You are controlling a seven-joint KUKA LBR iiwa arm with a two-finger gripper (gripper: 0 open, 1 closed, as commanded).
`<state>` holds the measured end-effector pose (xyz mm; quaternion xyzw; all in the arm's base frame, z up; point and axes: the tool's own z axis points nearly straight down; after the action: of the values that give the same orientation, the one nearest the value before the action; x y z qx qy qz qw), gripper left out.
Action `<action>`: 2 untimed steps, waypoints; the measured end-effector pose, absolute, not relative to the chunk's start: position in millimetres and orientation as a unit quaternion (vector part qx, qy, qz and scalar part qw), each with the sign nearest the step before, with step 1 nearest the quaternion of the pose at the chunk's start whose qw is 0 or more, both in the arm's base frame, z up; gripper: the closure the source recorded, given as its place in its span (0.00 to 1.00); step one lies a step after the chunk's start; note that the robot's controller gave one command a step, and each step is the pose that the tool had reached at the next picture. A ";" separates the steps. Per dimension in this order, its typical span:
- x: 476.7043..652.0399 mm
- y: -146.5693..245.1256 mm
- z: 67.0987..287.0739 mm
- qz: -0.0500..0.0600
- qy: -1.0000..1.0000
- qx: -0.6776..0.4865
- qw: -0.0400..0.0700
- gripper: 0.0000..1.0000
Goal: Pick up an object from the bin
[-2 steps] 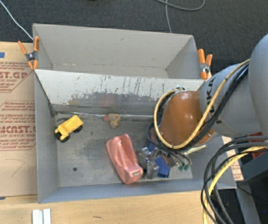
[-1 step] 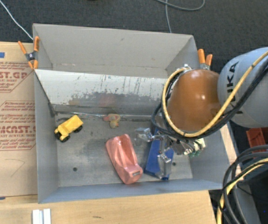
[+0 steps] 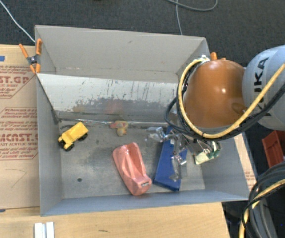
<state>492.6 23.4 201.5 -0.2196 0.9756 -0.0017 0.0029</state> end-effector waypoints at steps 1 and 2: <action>487.7 -3.8 148.3 -0.002 0.954 -0.300 0.002 0.00; 481.4 -27.0 106.8 -0.001 0.952 -0.306 0.001 0.00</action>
Offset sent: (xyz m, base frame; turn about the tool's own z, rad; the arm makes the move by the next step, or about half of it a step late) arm -0.0102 -0.0509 -0.0932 -0.1808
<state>481.4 -27.0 106.8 -0.3059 0.9520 -0.0010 0.0014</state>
